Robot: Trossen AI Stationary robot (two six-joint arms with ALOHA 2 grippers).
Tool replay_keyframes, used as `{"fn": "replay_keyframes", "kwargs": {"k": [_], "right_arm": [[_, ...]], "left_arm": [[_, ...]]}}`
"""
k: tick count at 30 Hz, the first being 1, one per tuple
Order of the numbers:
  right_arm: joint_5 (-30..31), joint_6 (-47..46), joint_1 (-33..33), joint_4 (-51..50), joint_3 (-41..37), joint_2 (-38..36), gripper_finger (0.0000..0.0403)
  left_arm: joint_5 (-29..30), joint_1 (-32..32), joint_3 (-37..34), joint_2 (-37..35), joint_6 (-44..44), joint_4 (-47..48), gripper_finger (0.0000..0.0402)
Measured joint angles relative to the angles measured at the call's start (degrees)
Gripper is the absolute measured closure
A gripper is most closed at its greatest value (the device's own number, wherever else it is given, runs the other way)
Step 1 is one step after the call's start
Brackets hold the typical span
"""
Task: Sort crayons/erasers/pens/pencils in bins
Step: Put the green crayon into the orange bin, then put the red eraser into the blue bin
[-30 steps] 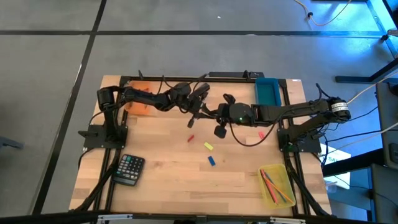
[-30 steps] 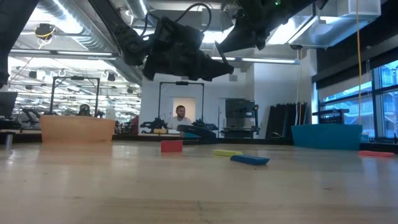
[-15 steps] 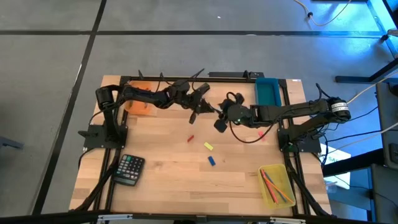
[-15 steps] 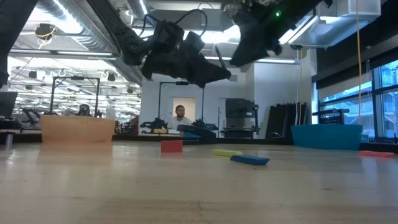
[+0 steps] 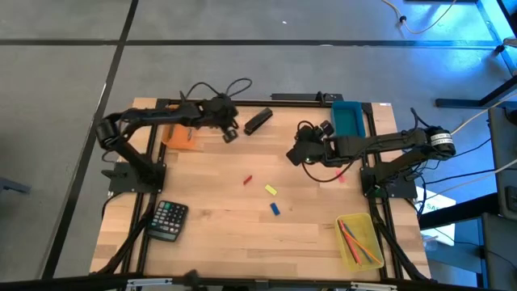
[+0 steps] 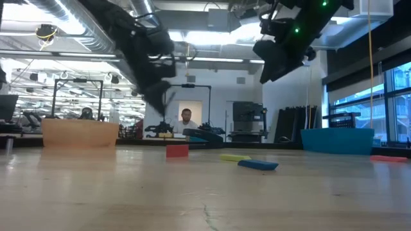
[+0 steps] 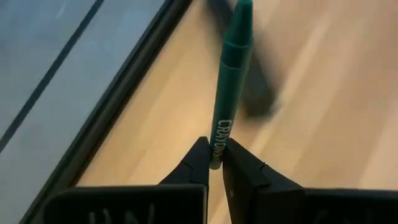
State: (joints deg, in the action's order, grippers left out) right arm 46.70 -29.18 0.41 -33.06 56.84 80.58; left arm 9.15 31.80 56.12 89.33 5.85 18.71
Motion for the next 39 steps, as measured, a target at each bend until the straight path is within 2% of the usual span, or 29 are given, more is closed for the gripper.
{"fn": "replay_keyframes", "kwargs": {"k": [3,6,12,17,29,39], "right_arm": [[0.03,2.20,-1.83,0.04,0.00,0.00,0.0189],[-0.16,3.83,-3.45,-0.34,0.00,0.00,0.0189],[-0.66,3.12,-4.63,-3.96,0.00,0.00,0.0189],[-3.26,2.48,-4.64,-3.83,-0.92,0.02,0.0189],[-9.47,1.55,-4.73,6.58,-10.37,0.04,0.0189],[-10.00,2.53,-4.74,6.72,-10.93,0.04,0.0189]], "left_arm": [[5.35,1.63,-0.02,-2.35,-2.72,8.64,0.0386],[7.28,3.80,-0.03,-4.43,-5.31,14.15,0.0386],[10.62,9.12,-1.78,-9.62,-9.79,20.21,0.0386],[18.55,13.56,-2.85,-10.76,-18.14,26.38,0.0385],[16.50,17.21,-6.37,-10.17,-20.92,29.86,0.0384],[17.12,16.84,-9.62,-10.17,-22.32,29.73,0.0311]]}}
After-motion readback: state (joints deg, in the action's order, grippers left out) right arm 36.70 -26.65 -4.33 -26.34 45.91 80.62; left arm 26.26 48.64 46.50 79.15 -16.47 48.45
